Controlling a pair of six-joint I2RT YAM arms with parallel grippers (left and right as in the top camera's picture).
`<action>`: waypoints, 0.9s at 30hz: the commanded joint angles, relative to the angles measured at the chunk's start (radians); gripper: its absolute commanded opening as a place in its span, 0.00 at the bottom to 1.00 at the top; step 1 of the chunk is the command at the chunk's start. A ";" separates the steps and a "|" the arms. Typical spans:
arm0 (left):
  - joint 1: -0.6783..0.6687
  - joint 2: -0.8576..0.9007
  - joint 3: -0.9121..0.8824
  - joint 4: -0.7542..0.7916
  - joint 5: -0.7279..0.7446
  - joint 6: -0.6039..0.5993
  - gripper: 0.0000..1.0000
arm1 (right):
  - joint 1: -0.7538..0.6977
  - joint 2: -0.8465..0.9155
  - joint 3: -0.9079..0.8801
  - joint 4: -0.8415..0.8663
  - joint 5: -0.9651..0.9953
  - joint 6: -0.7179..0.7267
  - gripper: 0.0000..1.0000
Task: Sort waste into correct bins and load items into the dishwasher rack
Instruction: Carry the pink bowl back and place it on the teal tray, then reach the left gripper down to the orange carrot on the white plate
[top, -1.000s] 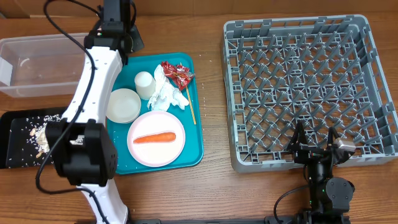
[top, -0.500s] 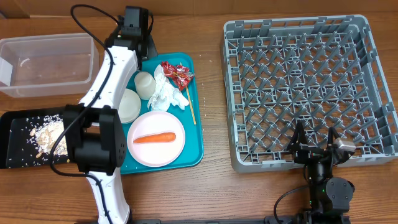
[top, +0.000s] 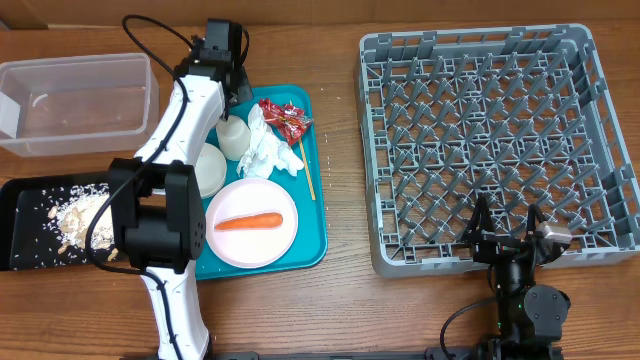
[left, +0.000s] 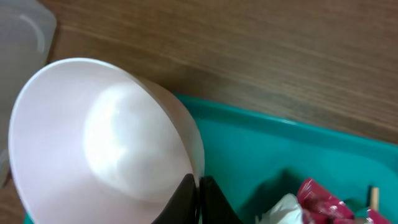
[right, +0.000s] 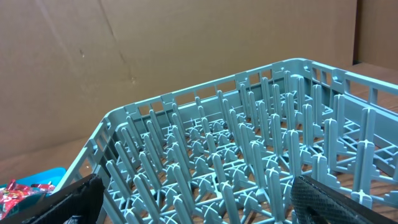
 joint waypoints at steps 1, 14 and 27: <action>0.003 0.010 0.010 -0.027 -0.033 -0.003 0.14 | -0.005 -0.010 -0.010 0.004 0.010 -0.005 1.00; 0.005 -0.018 0.069 -0.124 -0.069 -0.002 0.45 | -0.005 -0.010 -0.010 0.004 0.010 -0.005 1.00; 0.004 -0.194 0.364 -0.457 0.014 -0.034 1.00 | -0.005 -0.010 -0.010 0.004 0.010 -0.005 1.00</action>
